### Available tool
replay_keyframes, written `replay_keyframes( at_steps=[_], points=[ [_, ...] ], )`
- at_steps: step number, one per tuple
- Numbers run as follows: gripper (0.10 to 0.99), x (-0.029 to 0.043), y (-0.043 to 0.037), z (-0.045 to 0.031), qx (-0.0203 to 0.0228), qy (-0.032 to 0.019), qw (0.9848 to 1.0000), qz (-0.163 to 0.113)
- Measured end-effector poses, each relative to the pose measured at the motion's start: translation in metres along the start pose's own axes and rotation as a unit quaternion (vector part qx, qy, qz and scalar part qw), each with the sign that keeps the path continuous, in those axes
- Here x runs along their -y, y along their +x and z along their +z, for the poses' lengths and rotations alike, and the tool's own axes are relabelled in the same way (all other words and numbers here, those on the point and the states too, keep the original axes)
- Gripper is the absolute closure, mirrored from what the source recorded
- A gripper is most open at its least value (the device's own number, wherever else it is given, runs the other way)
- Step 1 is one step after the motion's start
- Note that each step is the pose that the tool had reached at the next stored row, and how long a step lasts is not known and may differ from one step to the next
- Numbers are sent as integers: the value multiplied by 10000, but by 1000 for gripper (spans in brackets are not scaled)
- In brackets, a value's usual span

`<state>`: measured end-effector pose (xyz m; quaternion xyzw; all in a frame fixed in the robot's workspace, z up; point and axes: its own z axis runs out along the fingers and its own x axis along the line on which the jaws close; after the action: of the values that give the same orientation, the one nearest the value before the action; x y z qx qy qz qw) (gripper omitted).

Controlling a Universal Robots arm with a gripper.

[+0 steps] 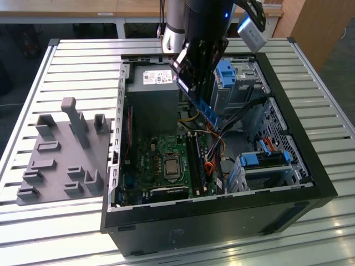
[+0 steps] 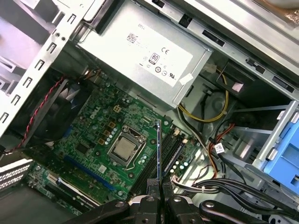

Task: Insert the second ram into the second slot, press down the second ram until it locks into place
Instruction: 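Press down the second ram until it locks into place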

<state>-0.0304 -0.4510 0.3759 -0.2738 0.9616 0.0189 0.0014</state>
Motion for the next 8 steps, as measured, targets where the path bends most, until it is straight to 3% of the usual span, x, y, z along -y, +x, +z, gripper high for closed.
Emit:
replay_keyframes(
  at_steps=[8],
  points=[
    [949,0,0,1,5,2,9999,149]
  ],
)
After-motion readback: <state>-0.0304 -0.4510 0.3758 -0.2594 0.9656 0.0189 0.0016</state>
